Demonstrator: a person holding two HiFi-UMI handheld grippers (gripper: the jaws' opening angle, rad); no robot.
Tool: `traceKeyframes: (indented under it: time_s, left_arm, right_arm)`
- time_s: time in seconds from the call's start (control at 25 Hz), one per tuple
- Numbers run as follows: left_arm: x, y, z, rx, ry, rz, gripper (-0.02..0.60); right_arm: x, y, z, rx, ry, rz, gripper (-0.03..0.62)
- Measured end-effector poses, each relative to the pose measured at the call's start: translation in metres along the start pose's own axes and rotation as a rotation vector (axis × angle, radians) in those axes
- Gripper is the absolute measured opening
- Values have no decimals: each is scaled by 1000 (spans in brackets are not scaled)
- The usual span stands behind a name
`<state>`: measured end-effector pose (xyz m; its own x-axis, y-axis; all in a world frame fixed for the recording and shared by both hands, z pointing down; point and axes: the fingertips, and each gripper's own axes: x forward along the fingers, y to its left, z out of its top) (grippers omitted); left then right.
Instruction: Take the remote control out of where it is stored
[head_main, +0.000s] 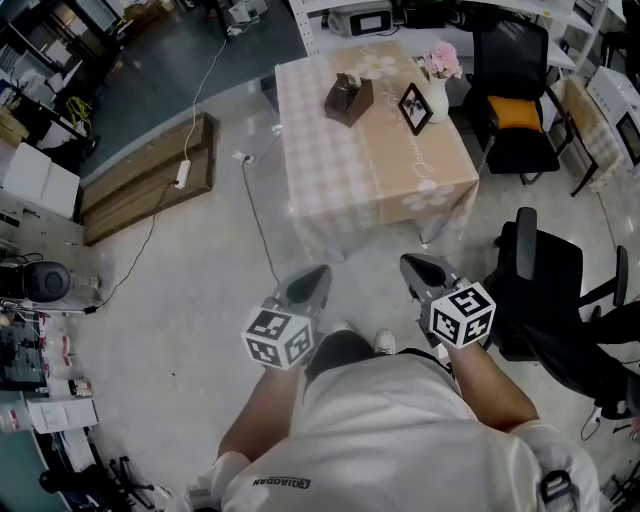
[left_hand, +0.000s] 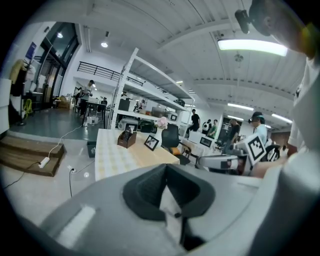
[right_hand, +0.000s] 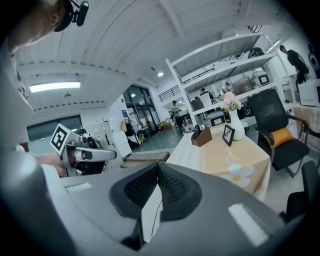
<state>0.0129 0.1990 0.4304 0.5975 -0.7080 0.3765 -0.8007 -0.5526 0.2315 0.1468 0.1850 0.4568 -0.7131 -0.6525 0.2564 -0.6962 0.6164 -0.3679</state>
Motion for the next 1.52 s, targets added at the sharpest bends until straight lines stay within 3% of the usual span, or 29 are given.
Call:
traceKeyframes:
  time_s: [0.32,0.72,1.52]
  left_arm:
    - [20,20,10,-11,-1,3,5]
    - [60,75,32,-18,-2,-12,5]
    - [141,225,107,16,47,-116,5]
  right_arm:
    - [24,-18,10,-2,12,5,5]
    - [84,-45,34,-21,34,-2,5]
    - [237,-86,99,-13,62,-108,5]
